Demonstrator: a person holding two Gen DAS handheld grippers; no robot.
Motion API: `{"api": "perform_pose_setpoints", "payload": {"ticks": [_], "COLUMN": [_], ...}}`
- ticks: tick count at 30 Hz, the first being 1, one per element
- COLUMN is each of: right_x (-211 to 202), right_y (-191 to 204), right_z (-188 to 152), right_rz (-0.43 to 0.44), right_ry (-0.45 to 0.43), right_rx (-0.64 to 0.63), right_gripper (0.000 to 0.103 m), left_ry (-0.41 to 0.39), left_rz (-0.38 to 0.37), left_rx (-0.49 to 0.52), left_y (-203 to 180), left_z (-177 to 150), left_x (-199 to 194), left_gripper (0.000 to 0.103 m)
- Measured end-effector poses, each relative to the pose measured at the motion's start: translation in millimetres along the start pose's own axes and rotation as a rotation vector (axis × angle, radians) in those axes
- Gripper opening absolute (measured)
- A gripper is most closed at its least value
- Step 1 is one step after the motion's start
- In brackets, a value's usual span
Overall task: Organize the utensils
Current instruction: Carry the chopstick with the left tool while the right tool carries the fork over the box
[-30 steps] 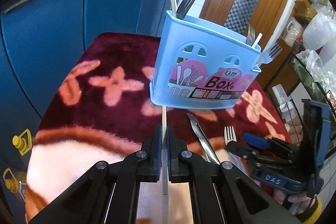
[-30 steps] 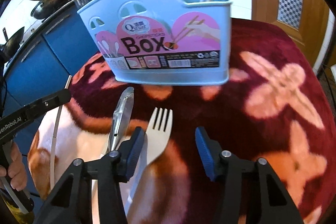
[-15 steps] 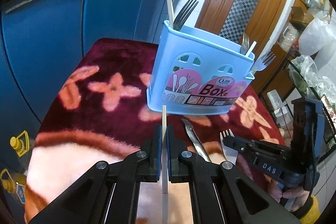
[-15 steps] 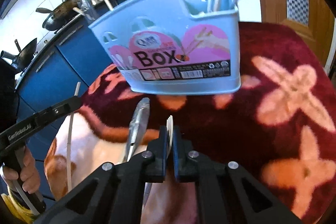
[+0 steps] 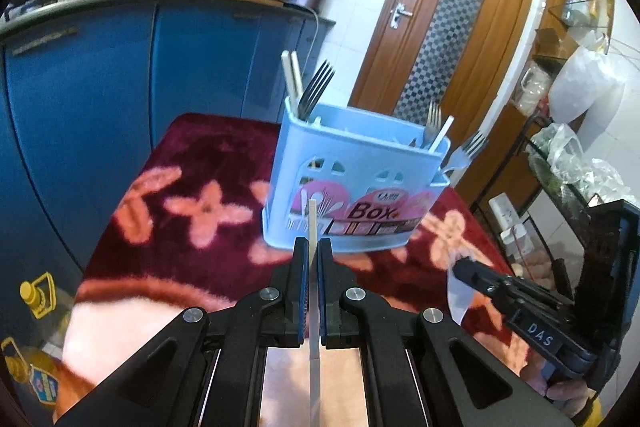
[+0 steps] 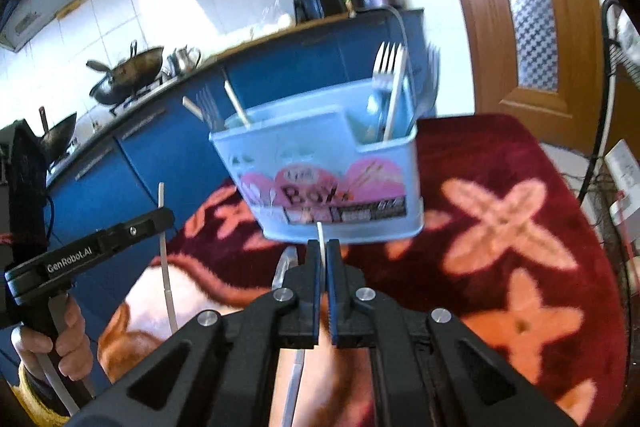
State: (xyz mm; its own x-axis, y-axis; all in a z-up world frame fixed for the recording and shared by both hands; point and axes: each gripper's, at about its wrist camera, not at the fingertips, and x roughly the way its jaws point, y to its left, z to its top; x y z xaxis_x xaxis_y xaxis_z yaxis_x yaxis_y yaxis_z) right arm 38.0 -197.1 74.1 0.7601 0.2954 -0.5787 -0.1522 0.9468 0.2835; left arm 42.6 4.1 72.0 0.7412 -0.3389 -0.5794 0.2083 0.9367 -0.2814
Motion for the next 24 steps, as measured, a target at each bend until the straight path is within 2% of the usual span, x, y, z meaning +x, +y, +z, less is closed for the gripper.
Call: {"api": "perform_pose_setpoints", "payload": {"ticks": [9, 24], "right_x": [-25, -39], "right_y": [-2, 0], "right_z": [27, 76], "right_rz": [-0.051, -0.104], "right_ry": [-0.113, -0.235], "right_rx": [-0.020, -0.061], "right_gripper": [0.004, 0.004], "left_ry": [-0.064, -0.219], "left_rz": [-0.018, -0.033], "left_rx": [0.011, 0.050], "left_y": [-12, -35], "left_z": [22, 72], "left_x": [-7, -16], "left_gripper": [0.004, 0.004]}}
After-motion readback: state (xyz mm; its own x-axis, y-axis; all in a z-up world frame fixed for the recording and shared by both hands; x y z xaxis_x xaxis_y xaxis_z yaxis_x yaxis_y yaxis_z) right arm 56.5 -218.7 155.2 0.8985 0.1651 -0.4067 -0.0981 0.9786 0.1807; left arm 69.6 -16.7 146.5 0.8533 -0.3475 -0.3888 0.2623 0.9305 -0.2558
